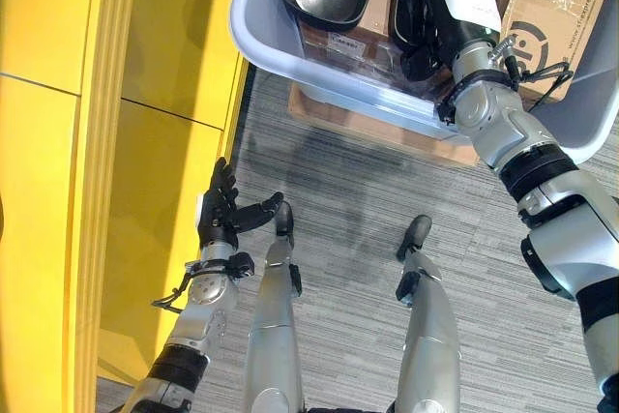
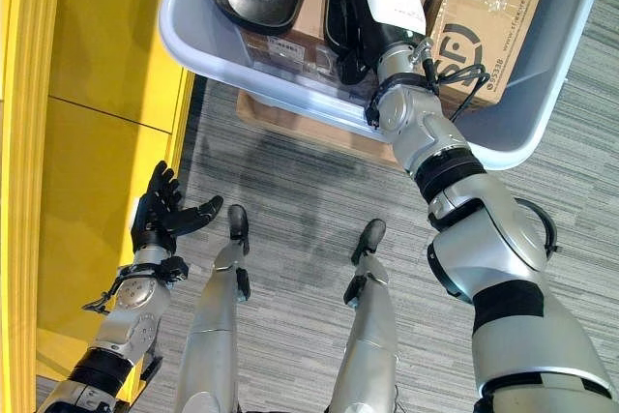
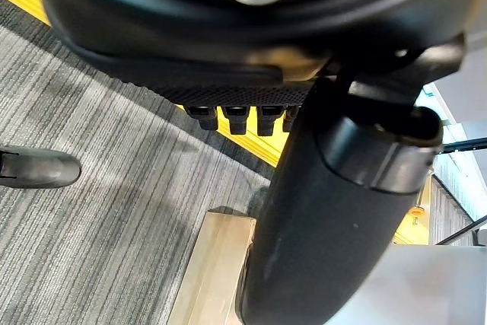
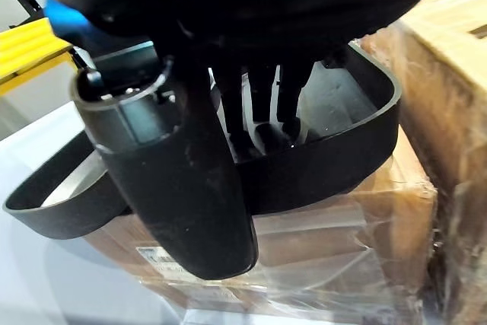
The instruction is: Move parts from the plastic box to the shelf.
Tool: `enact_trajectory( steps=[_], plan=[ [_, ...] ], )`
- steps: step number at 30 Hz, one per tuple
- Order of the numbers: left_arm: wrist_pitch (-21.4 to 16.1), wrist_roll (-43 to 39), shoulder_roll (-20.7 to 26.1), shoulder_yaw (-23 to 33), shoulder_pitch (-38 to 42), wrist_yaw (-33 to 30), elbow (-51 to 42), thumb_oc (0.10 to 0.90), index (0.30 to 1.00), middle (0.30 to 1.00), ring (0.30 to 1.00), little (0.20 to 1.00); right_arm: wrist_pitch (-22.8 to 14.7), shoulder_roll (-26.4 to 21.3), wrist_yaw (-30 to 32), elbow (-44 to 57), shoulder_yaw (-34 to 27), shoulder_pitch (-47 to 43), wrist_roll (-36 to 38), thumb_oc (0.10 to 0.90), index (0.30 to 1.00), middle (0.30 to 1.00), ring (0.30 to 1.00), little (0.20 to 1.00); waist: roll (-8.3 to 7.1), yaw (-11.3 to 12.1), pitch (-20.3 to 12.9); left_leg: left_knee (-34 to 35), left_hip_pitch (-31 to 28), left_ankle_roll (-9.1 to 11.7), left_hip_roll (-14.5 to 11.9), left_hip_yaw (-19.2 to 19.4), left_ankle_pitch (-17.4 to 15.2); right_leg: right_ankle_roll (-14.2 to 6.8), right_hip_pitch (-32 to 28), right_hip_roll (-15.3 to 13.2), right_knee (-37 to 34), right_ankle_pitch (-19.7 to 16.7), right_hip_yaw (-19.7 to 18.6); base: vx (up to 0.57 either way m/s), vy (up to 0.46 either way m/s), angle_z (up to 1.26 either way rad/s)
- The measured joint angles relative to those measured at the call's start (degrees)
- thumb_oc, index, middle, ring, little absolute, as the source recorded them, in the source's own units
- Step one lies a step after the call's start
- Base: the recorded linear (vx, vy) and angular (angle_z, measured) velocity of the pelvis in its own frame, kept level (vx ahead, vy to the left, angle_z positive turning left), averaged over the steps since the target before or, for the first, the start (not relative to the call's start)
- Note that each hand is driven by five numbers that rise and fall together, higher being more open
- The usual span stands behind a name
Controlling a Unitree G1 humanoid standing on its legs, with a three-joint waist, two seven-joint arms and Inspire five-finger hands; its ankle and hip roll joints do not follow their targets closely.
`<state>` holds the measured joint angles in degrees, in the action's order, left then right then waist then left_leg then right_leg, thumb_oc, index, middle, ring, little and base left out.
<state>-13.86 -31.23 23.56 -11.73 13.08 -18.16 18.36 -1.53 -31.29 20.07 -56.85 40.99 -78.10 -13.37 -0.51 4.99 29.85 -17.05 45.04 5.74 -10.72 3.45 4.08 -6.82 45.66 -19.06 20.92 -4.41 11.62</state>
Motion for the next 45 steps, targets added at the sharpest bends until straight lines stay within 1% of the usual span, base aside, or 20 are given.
enact_trajectory(
  steps=[3, 5, 7, 9, 13, 14, 15, 17, 19, 25, 27, 30, 31, 36, 38, 40, 42, 43, 44, 45],
  plan=[
    [0.0, 0.0, 0.0, 0.0, 0.3, 0.0, 0.0, 0.9, 1.0, 1.0, 1.0, 1.0, 0.4, -0.8, 0.5, 1.0, 0.7, 0.0, -0.4, 0.4, 0.3, 0.3, 0.3, 0.3, 0.03, 0.0, 0.0, -0.1, -0.4, 0.0, 0.0, 0.1, 0.0, 0.0, -0.2, -0.1, 0.3, 0.0, -0.1, 0.0, 0.0, 0.0],
    [0.0, 0.0, 0.0, 0.1, 0.7, 0.0, 0.1, 0.9, 1.0, 1.0, 1.0, 1.0, 2.3, -2.1, 0.0, 2.5, 1.6, 0.1, -2.4, 0.4, 0.3, 0.3, 0.3, 0.3, 0.06, 0.0, 0.0, 0.0, -1.0, 0.0, 0.0, 0.2, 0.1, 0.2, -0.5, -0.1, 0.5, 0.1, -0.1, -0.05, 0.0, 0.0],
    [0.0, 0.0, 0.0, 0.1, 0.9, 0.0, 0.2, 0.9, 1.0, 1.0, 1.0, 1.0, 2.7, -2.9, -0.6, 3.6, 2.0, 1.1, -3.3, 0.4, 0.3, 0.3, 0.3, 0.3, 0.1, 0.0, 0.0, 0.1, -1.6, 0.2, 0.0, 0.2, 0.7, 0.0, -1.0, -0.1, 0.6, -0.1, 0.0, -0.09, 0.007, 0.01],
    [0.0, 0.0, -0.1, 0.3, 1.2, 0.0, 0.4, 0.9, 1.0, 1.0, 1.0, 1.0, 3.4, -4.7, -1.3, 8.2, 2.0, 3.7, -4.8, 0.4, 0.3, 0.3, 0.3, 0.3, 0.18, -0.1, 0.0, 0.5, -2.9, 0.0, 0.0, 0.2, 0.5, 0.0, -2.5, 0.2, 0.0, -0.1, 0.1, 0.0, 0.0, 0.0],
    [0.0, 0.1, -0.2, 0.3, 1.3, 0.1, 1.0, 0.9, 1.0, 1.0, 1.0, 1.0, 4.6, -6.2, -4.6, 12.6, 1.9, 6.2, -7.0, 0.4, 0.3, 0.3, 0.3, 0.3, 0.38, -0.2, 0.0, 2.3, -6.9, 0.0, -0.1, 0.5, 0.6, 0.0, -6.3, 0.7, -1.7, -0.2, 0.2, 0.0, -0.001, -0.01],
    [0.1, 0.1, -0.3, 0.6, 1.1, 0.1, 1.3, 0.9, 1.0, 1.0, 1.0, 1.0, 4.8, -7.8, -6.2, 16.7, 1.4, 8.4, -7.4, 0.4, 0.3, 0.3, 0.3, 0.3, 0.4, -0.1, 0.1, 3.3, -8.6, 0.2, -0.1, 0.6, 0.8, -0.1, -8.2, 0.9, -2.7, -0.3, 0.5, 0.0, 0.001, 0.03],
    [0.1, 0.1, -0.3, 0.8, 0.7, 0.1, 1.7, 0.9, 1.0, 1.0, 1.0, 1.0, 4.6, -8.5, -6.7, 18.8, 1.0, 10.6, -7.5, 0.4, 0.3, 0.3, 0.3, 0.3, 0.38, -0.1, 0.0, 3.7, -10.2, 0.7, -0.1, 0.6, 1.1, -0.5, -9.9, 0.9, -3.3, -0.6, 0.8, 0.0, 0.0, 0.0],
    [0.0, 0.1, -0.2, 1.0, 0.2, 0.1, 1.6, 0.9, 1.0, 1.0, 1.0, 1.0, 4.3, -8.9, -6.8, 19.8, 0.7, 12.8, -9.2, 0.4, 0.3, 0.3, 0.3, 0.3, 0.38, -0.2, 0.0, 4.7, -13.1, 0.6, -0.1, 0.7, 0.9, -0.6, -13.1, 1.1, -4.9, -0.7, 1.3, 0.0, 0.0, 0.0],
    [0.1, 0.1, -0.2, 1.2, 0.1, 0.2, 1.8, 0.9, 1.0, 1.0, 1.0, 1.0, 4.3, -10.3, -7.5, 24.2, -2.0, 15.7, -10.3, 0.4, 0.3, 0.3, 0.3, 0.3, 0.4, -0.3, 0.0, 5.6, -14.9, 0.6, -0.1, 0.9, 0.9, -0.9, -15.1, 1.2, -5.9, -1.0, 1.5, 0.0, 0.0, 0.0],
    [0.2, 0.2, -0.2, 2.2, -1.9, 1.5, 1.8, 0.9, 1.0, 1.0, 1.0, 1.0, 3.8, -11.5, -9.5, 28.0, -4.1, 22.2, -11.4, 0.4, 0.3, 0.3, 0.3, 0.3, 0.32, -0.4, 0.0, 8.3, -22.7, 0.7, -0.2, 2.0, 0.8, -1.1, -23.0, 1.7, -9.8, -1.7, 2.0, 0.01, 0.002, -0.03],
    [0.2, 0.2, -0.2, 3.5, -2.4, 1.9, 1.6, 0.9, 1.0, 1.0, 1.0, 1.0, 3.5, -12.3, -10.1, 30.7, -5.3, 23.9, -11.6, 0.4, 0.3, 0.3, 0.3, 0.3, 0.31, -0.5, 0.0, 8.5, -23.5, 0.7, -0.2, 2.4, 0.8, -1.2, -24.0, 2.0, -11.1, -2.4, 1.7, 0.0, -0.004, -0.12],
    [0.3, 0.3, -0.1, 5.2, -3.4, 2.6, 1.6, 0.9, 1.0, 1.0, 1.0, 1.0, 2.3, -13.1, -10.2, 34.4, -6.9, 25.9, -13.4, 0.4, 0.3, 0.3, 0.3, 0.3, 0.27, -1.4, 0.0, 8.7, -24.5, 0.8, -0.3, 2.6, 0.7, -1.1, -25.4, 2.4, -12.7, -3.2, 1.6, 0.02, -0.006, -0.06],
    [0.6, 0.4, -0.2, 5.3, -3.6, 2.6, 1.6, 0.9, 1.0, 1.0, 1.0, 1.0, 1.8, -13.4, -10.2, 35.0, -7.6, 26.2, -13.5, 0.4, 0.3, 0.3, 0.3, 0.3, 0.26, -1.8, 0.0, 9.0, -25.1, 0.9, -0.4, 2.8, 0.8, -1.1, -26.1, 2.5, -13.4, -3.7, 1.5, 0.03, -0.011, -0.1],
    [1.0, 0.6, -0.2, 5.4, -5.3, 3.9, 1.1, 0.9, 1.0, 1.0, 1.0, 1.0, 1.5, -15.1, -10.2, 39.0, -11.2, 27.5, -13.6, 0.4, 0.3, 0.3, 0.3, 0.3, 0.13, -1.9, -0.1, 10.7, -28.9, 1.0, -1.1, 4.1, 0.8, -0.9, -29.6, 3.5, -16.2, -4.9, 1.1, 0.02, -0.009, -0.11],
    [1.4, 0.6, -0.2, 5.4, -5.4, 4.3, 1.1, 0.9, 1.0, 1.0, 1.0, 1.0, 1.4, -15.8, -10.3, 40.4, -12.1, 27.7, -13.6, 0.4, 0.3, 0.3, 0.3, 0.3, 0.13, -2.2, -0.1, 11.3, -30.5, 1.5, -1.3, 4.5, 1.2, -1.0, -30.9, 4.0, -17.0, -5.2, 0.9, 0.01, -0.006, -0.13],
    [1.4, 0.6, -0.2, 5.7, -6.4, 5.1, 0.8, 0.9, 1.0, 1.0, 1.0, 1.0, 0.4, -16.3, -10.3, 41.8, -13.7, 28.0, -13.6, 0.4, 0.3, 0.3, 0.3, 0.3, -0.2, -2.2, -0.5, 11.8, -31.4, 1.1, -1.6, 5.1, 0.8, -1.0, -31.4, 4.2, -17.5, -5.2, 0.2, 0.02, -0.013, -0.16],
    [1.9, 0.7, -0.2, 6.3, -6.8, 5.2, 0.6, 0.9, 1.0, 1.0, 1.0, 1.0, 0.2, -16.6, -10.3, 43.0, -15.0, 28.1, -13.6, 0.4, 0.3, 0.3, 0.3, 0.3, -0.39, -2.6, -0.6, 12.0, -32.0, 1.8, -1.8, 5.5, 1.2, -0.8, -32.0, 4.6, -18.2, -5.8, 0.1, 0.05, -0.026, -0.11],
    [2.8, 0.6, -0.4, 7.3, -7.2, 5.4, -0.3, 0.9, 1.0, 1.0, 1.0, 1.0, 0.1, -16.6, -10.9, 43.2, -14.9, 28.1, -13.6, 0.4, 0.3, 0.3, 0.3, 0.3, -0.54, -3.2, -0.5, 12.8, -34.6, 1.8, -2.1, 6.0, 1.2, -0.8, -34.0, 4.7, -18.7, -5.8, 0.0, 0.07, -0.029, -0.13],
    [2.9, 0.7, -0.4, 7.7, -8.1, 5.8, -0.5, 0.9, 1.0, 1.0, 1.0, 1.0, 0.0, -16.6, -11.7, 43.2, -14.8, 28.3, -13.6, 0.4, 0.3, 0.3, 0.3, 0.3, -0.53, -3.1, -0.5, 13.5, -36.3, 1.8, -2.1, 6.5, 1.2, -0.8, -35.4, 4.9, -19.0, -5.8, -0.3, 0.04, -0.009, -0.15],
    [2.7, 0.7, -0.2, 7.7, -9.2, 6.2, -0.6, 0.9, 1.0, 1.0, 1.0, 1.0, -0.1, -16.6, -11.7, 43.2, -14.9, 28.9, -13.6, 0.4, 0.3, 0.3, 0.3, 0.3, -0.49, -3.2, -2.1, 13.6, -36.7, 1.7, -2.2, 6.6, 0.7, -0.9, -35.7, 4.9, -19.1, -5.5, -0.3, 0.04, -0.011, -0.1]
  ],
)
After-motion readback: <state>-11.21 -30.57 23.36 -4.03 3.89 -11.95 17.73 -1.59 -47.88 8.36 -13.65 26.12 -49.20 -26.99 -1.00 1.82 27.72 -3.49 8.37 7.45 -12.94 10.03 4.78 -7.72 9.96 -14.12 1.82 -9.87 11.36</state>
